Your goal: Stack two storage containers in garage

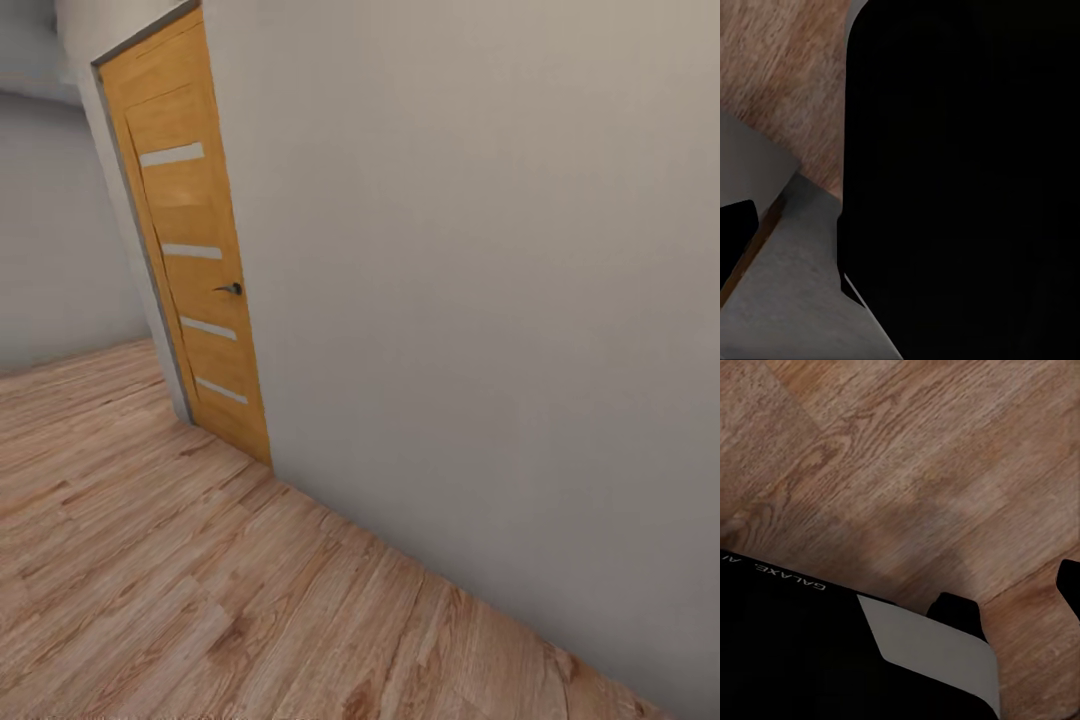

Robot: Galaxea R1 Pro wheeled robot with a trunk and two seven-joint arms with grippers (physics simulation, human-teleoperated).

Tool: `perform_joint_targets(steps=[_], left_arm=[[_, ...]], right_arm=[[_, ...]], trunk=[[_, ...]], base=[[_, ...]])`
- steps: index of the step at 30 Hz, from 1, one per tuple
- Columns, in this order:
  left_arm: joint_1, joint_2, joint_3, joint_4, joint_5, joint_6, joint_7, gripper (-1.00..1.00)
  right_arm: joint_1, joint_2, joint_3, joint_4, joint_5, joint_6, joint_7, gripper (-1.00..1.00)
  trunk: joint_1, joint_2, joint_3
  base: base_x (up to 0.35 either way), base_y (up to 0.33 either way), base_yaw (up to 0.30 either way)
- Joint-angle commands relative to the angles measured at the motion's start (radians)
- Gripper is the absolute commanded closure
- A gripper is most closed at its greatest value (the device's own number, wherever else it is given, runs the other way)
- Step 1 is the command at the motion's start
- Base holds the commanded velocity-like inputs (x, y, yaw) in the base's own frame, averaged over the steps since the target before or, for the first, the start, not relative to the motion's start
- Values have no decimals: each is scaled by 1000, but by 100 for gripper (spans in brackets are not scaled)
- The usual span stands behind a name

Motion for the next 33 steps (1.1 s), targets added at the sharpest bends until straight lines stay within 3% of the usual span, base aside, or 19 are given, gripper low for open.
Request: perform_joint_targets(steps=[1, 7, 33], left_arm=[[0, 0, 0, 0, 8, -1, 0, -100], [0, 1, 0, 0, 9, 1, -5, -100], [0, 5, 0, 0, 10, 1, -11, -100]], right_arm=[[-1, 1, 9, 2, -10, 1, 1, -100], [-1, 1, 9, 2, -10, 0, 1, -100], [-1, 1, 9, 2, -10, 0, 1, -100]], trunk=[[0, 0, -1], [0, 0, -1], [0, 0, -1]], base=[[0, 0, 270], [158, 0, 271], [320, 0, 271]])
